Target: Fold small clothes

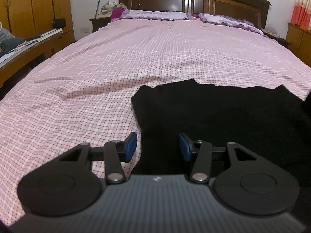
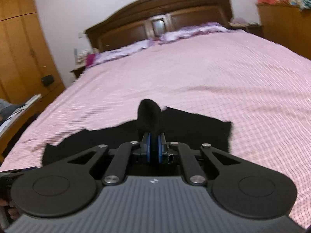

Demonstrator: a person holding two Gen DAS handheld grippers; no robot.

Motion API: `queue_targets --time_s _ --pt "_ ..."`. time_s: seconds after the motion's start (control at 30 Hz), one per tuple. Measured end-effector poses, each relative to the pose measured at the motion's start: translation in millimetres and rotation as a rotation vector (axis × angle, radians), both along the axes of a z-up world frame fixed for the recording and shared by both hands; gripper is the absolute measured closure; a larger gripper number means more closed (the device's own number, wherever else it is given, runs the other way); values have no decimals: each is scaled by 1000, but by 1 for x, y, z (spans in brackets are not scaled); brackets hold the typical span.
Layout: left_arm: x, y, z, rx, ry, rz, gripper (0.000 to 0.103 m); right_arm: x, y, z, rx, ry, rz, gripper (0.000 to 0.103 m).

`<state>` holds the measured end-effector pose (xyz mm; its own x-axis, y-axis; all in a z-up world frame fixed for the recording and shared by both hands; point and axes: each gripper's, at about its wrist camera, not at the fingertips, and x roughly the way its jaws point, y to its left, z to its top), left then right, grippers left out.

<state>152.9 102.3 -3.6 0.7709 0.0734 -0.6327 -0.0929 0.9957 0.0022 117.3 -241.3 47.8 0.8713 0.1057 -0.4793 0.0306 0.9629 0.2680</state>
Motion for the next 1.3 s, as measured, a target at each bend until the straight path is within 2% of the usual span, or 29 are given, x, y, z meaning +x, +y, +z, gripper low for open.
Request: queue_targets --time_s 0.23,0.43,0.47,0.6,0.7,0.83,0.87,0.97,1.1,1.2,1.3 --pt "6 0 -9 -1 12 8 52 10 -34 -44 20 87 -98 96" --pt "7 0 -14 -8 10 13 52 14 -41 -77 -7 136 -160 95" --pt "6 0 -15 -11 8 14 52 15 -42 -79 7 134 -169 95" --pt "3 2 -12 -21 -8 -2 52 0 -53 -81 186 92 -190 91" --pt "-2 5 -7 -26 1 -7 52 -17 -52 -75 258 86 -195 75" --pt "-19 6 2 -9 -1 20 52 -46 -46 -64 382 73 -119 43" --pt "-24 6 4 -11 1 22 52 -53 -42 -61 383 61 -100 35" --pt "-41 8 10 -9 17 19 53 -69 -32 -51 364 53 -60 21" --pt "-67 13 19 -12 22 5 53 -92 -18 -42 335 41 27 14" --pt "-84 19 22 -32 40 7 53 -111 -10 -38 285 27 49 11" --pt "-104 26 18 -65 65 12 53 -127 -9 -37 277 31 56 11"
